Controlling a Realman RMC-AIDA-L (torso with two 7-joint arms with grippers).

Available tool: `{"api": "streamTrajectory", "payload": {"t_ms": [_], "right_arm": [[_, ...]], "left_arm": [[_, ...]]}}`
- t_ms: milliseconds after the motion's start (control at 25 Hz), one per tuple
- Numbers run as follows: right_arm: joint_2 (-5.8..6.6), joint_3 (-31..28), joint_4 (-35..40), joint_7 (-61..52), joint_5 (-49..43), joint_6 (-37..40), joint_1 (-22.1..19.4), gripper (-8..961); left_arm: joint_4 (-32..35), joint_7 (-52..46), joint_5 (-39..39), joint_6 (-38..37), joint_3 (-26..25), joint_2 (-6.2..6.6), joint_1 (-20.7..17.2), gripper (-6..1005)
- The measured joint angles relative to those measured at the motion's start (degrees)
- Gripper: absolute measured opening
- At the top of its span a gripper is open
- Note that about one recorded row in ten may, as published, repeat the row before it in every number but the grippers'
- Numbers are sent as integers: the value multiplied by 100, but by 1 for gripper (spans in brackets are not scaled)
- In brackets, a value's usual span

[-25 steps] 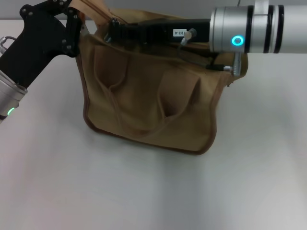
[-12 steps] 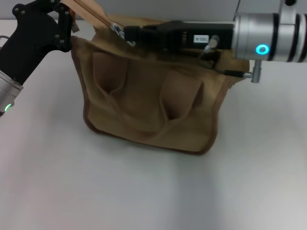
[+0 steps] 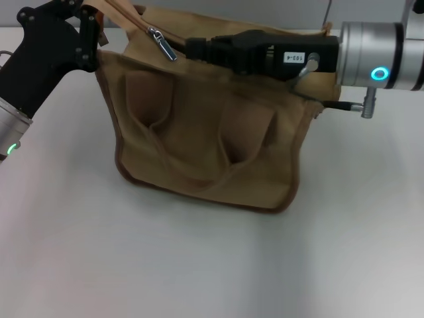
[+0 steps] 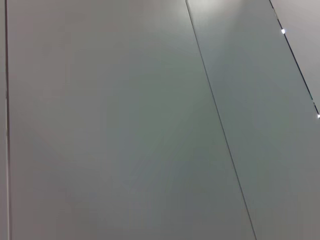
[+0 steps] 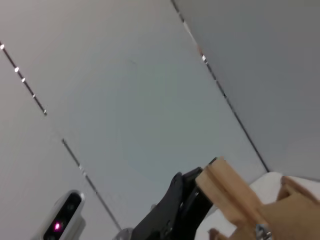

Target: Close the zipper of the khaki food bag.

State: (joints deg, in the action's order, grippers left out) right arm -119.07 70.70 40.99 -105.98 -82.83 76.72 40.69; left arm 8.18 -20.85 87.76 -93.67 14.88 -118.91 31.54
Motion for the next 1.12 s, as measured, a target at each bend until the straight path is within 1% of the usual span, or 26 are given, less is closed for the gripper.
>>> {"api": "streamTrajectory", "payload": {"t_ms": [120,280,440,600,880,1120], "right_arm": [[-1,-165,-12,-3,14,23,-54,1],[-2,-220,-17,-13,2,-21,1,64],[2,-189,-35,-12,-62,-127,176,127],[-11,-169,-48,-38,-357,-346,352,187],[-21,-73,-159,-81,-525,-568,552,292],[-20,246,-219,-205,-533,-764,763,291]], "left_arm": [[-1,-1,0,-16,-11,5,-9,72],[-1,-2,0,-43,-11,2,-12,72],[-1,-5,3,-184,15,-7,-16,73],[-19,-6,29,-235,24,-12,-9,74],[-74,-6,49,-340,25,-3,11,75],[-81,-6,62,-371,59,-10,26,76]]}}
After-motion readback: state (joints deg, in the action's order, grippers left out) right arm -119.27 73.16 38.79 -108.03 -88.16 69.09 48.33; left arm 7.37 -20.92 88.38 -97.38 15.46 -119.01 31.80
